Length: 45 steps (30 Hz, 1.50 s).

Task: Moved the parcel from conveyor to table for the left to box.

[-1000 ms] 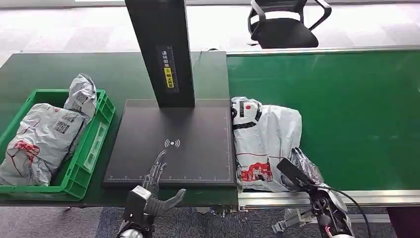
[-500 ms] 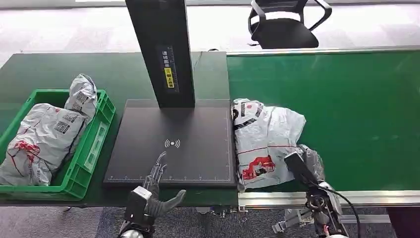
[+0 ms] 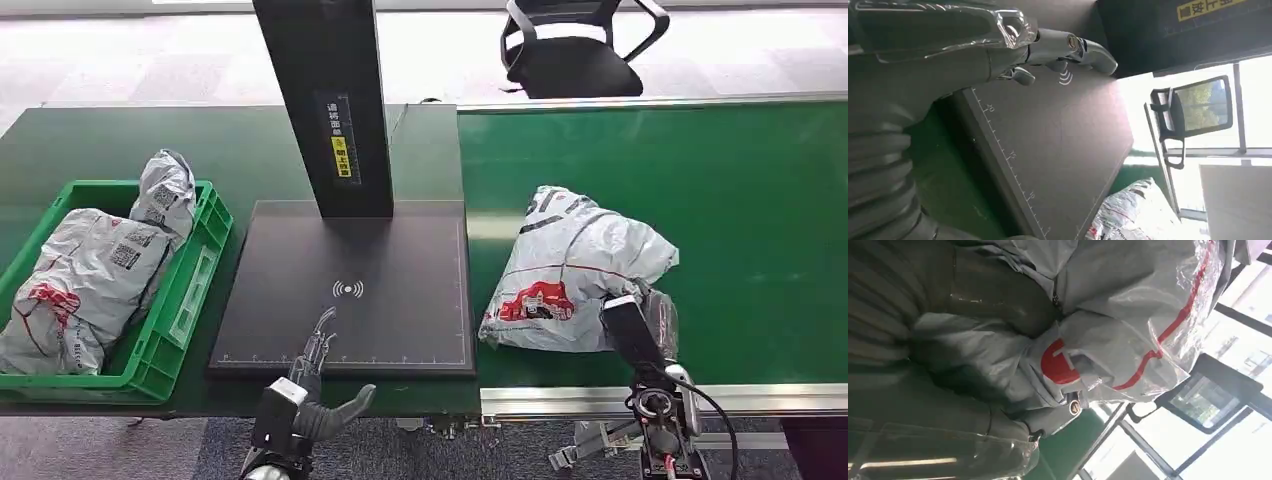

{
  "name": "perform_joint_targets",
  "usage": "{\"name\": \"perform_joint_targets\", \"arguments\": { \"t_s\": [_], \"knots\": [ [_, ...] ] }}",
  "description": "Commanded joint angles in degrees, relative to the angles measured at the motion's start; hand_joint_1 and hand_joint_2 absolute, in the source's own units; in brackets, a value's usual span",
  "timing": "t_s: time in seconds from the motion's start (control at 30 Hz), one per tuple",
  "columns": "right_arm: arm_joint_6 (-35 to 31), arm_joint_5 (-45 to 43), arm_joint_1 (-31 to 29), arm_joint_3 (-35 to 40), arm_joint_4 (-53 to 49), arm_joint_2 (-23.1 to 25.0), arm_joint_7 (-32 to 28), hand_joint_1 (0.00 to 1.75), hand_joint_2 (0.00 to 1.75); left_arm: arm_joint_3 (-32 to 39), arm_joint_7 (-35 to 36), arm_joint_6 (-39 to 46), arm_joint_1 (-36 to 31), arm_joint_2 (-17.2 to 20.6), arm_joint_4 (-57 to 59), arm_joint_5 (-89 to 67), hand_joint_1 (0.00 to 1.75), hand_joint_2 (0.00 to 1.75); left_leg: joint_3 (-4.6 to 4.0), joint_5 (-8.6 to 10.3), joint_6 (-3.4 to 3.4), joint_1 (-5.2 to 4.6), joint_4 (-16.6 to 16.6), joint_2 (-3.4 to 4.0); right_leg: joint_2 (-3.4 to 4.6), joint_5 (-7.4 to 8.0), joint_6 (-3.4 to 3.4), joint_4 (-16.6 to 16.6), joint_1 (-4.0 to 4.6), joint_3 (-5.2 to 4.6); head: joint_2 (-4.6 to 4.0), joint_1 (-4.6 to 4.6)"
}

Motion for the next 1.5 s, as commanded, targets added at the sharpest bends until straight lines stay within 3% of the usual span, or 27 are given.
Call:
{"name": "perform_joint_targets", "arguments": {
  "t_s": [0.03,0.1,0.2,0.3,0.33,0.57,0.7,0.8,0.87,0.97,1.03,1.1,1.2,1.4,1.5],
  "knots": [
    [-4.8,-29.2,7.5,-6.1,-33.0,7.4,-4.4,1.75,1.75,-0.9,0.2,2.1,1.4,0.1,-0.8,-0.3,0.0,1.75,-0.04,-0.01,0.12,-0.05,0.0,-0.13,-0.15,-0.05,-0.25,0.0,0.0,-0.02,0.0,-0.02],
    [-4.3,-34.6,9.7,-6.9,-45.1,10.2,-4.4,1.75,1.75,-0.5,0.5,2.6,2.3,-0.1,-2.0,-0.5,0.0,1.75,-0.08,-0.05,0.12,-0.05,0.0,-0.17,-0.21,-0.09,-0.28,0.1,0.0,-0.05,0.0,0.0],
    [-4.9,-35.1,12.4,-4.5,-59.2,14.5,-4.4,1.75,1.75,0.3,0.7,2.9,3.6,-0.3,-4.2,-0.7,0.0,1.75,-0.19,-0.09,0.09,-0.07,0.1,-0.07,-0.07,-0.11,-0.28,0.2,-0.02,-0.25,0.0,0.0],
    [-7.2,-32.7,15.4,5.1,-65.6,13.5,-4.4,1.75,1.75,1.4,1.3,2.8,4.4,-0.8,-5.5,-1.4,0.0,1.75,-0.22,-0.04,0.09,-0.06,0.0,-0.14,-0.16,-0.11,-0.29,0.1,-0.01,-0.27,0.0,-0.02],
    [-11.9,-30.2,16.2,11.7,-67.6,11.8,-4.4,1.75,1.75,1.9,1.5,2.6,4.5,-1.0,-5.9,-1.8,0.0,1.75,-0.24,-0.03,0.07,-0.04,0.0,-0.13,-0.14,-0.09,-0.2,0.1,-0.01,-0.27,0.0,0.02],
    [-11.9,-30.2,16.2,11.7,-67.6,11.8,-4.4,1.75,1.75,1.9,1.5,2.6,4.5,-1.0,-5.9,-1.8,0.0,1.75,-0.11,0.0,0.12,-0.01,-0.1,-0.09,-0.19,-0.08,-0.23,0.0,0.04,-0.08,0.0,0.0],
    [-23.0,-29.2,15.5,24.2,-70.1,5.7,-4.4,1.75,1.75,2.8,1.5,2.6,5.1,-1.6,-6.8,-2.3,0.0,1.75,-0.04,-0.04,0.14,-0.01,-0.1,0.04,-0.03,-0.05,-0.28,-0.1,0.05,-0.05,0.0,0.0],
    [-27.3,-29.5,14.5,29.8,-69.2,2.5,-4.4,1.75,1.75,3.1,1.5,2.5,5.4,-1.7,-7.0,-2.5,0.0,1.75,0.0,-0.05,0.12,-0.01,-0.1,0.1,0.03,-0.05,-0.26,-0.1,0.04,-0.03,0.0,0.0],
    [-23.2,-32.1,13.7,29.4,-66.3,2.4,-4.4,1.75,1.75,2.9,1.5,2.5,5.1,-1.5,-6.3,-2.5,0.0,1.75,0.07,-0.04,0.13,0.01,-0.1,0.1,0.02,-0.04,-0.27,-0.1,0.06,0.03,0.0,0.0],
    [-2.2,-33.9,12.1,25.3,-52.7,5.2,-4.4,1.75,1.75,2.0,1.1,1.8,3.6,-1.1,-4.2,-2.3,0.0,1.75,0.11,0.01,0.1,0.04,-0.2,-0.01,-0.06,-0.02,-0.19,-0.2,0.08,0.13,0.0,0.0],
    [4.3,-30.6,10.3,27.0,-43.2,5.8,-4.4,1.75,1.75,1.5,0.9,2.1,2.4,-1.1,-3.1,-2.6,0.0,1.75,0.15,0.04,0.11,0.05,-0.2,0.02,-0.02,0.03,-0.2,-0.2,0.09,0.18,0.0,0.0],
    [5.8,-27.2,8.3,29.5,-34.3,6.9,-4.4,1.75,1.75,1.1,1.1,1.8,1.6,-1.0,-2.6,-2.1,0.0,1.75,0.21,0.06,0.11,0.05,-0.3,0.21,0.1,0.09,-0.24,-0.2,0.1,0.17,0.0,-0.02],
    [6.1,-26.8,8.2,30.2,-32.9,6.8,-4.4,1.75,1.75,1.1,1.1,2.0,1.5,-1.0,-2.5,-1.9,0.0,1.75,0.16,0.05,0.07,0.03,-0.2,0.0,-0.1,-0.01,-0.21,-0.1,0.06,0.18,0.0,0.0],
    [11.3,-18.5,-1.1,30.8,-5.3,6.2,5.8,1.75,1.75,0.7,0.9,3.3,2.4,-0.3,-4.1,-0.8,0.0,1.75,0.29,0.09,0.11,0.05,-0.3,0.13,0.04,0.08,-0.26,-0.2,0.1,0.28,0.0,0.0],
    [10.8,-16.0,-4.4,31.4,3.3,6.0,7.2,1.75,1.75,0.3,1.1,3.2,2.8,-0.2,-4.0,-0.5,0.0,1.75,0.2,0.07,0.08,0.07,-0.2,0.04,0.02,0.05,-0.22,-0.2,0.11,0.22,0.0,0.0]
  ]
}}
